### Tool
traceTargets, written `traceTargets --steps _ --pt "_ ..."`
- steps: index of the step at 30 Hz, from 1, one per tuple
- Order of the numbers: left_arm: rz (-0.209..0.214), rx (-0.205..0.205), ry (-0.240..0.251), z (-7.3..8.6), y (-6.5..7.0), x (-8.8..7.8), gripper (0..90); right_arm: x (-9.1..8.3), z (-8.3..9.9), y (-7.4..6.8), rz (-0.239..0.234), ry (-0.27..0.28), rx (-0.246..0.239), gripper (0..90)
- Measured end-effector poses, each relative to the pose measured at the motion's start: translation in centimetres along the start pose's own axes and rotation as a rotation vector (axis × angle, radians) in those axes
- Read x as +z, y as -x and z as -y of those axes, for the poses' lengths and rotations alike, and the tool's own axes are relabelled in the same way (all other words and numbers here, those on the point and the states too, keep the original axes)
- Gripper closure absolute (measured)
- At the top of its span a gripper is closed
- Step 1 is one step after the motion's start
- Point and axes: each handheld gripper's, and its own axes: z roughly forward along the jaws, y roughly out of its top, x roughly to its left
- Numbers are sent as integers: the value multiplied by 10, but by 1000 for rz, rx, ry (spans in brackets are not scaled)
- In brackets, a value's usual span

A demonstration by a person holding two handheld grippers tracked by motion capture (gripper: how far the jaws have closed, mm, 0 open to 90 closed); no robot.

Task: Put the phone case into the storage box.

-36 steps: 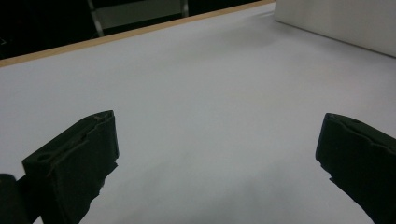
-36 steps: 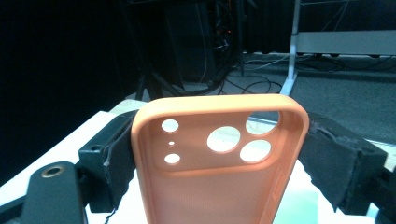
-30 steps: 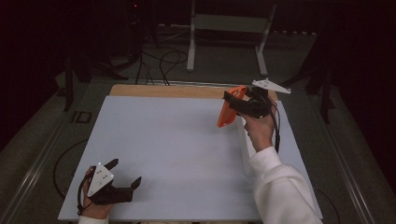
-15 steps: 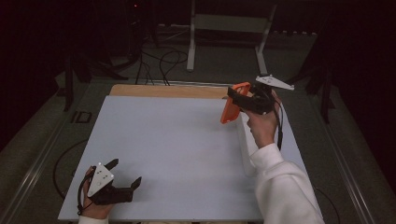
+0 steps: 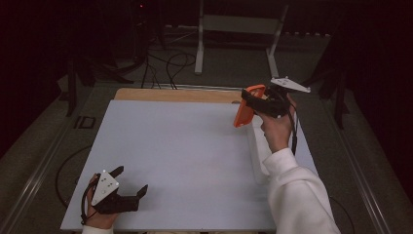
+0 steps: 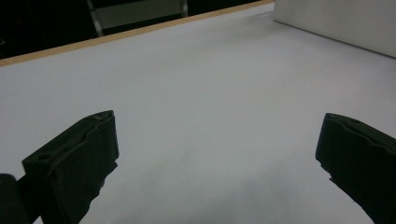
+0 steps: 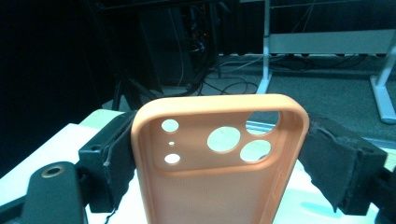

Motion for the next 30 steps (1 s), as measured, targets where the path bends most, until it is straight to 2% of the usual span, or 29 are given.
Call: traceTargets --steps 14,30 --pt "-1 -1 1 0 0 0 0 -1 -2 11 38 3 15 170" --pt "1 -1 0 0 0 0 0 -1 -6 19 84 3 12 170"
